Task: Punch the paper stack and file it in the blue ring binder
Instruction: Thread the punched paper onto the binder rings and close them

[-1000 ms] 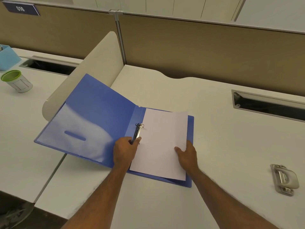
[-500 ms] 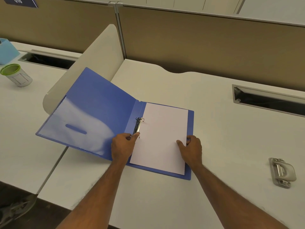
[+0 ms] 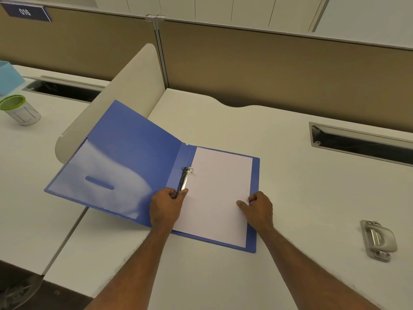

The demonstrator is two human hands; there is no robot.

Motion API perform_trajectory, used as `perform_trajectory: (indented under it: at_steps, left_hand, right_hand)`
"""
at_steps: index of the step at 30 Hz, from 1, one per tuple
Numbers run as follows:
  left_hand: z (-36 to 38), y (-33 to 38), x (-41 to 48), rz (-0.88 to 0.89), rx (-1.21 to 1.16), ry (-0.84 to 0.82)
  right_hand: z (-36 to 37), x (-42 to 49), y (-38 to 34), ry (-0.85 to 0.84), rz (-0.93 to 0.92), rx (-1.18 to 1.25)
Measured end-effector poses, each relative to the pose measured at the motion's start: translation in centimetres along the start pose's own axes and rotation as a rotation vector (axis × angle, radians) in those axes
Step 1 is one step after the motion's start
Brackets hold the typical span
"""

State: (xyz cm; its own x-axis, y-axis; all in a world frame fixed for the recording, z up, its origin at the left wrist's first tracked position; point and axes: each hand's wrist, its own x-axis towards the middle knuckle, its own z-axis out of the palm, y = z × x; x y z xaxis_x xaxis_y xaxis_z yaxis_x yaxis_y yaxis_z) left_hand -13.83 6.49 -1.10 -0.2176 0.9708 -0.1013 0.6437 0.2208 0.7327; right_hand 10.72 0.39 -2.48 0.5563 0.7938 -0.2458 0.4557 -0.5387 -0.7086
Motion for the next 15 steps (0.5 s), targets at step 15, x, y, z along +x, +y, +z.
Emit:
perform_trajectory:
  at_steps: [15]
  left_hand:
    - [0.23,0.03,-0.18,0.017,0.005,0.010]
  right_hand:
    - [-0.51,0.53,-0.43,-0.042,0.051,-0.006]
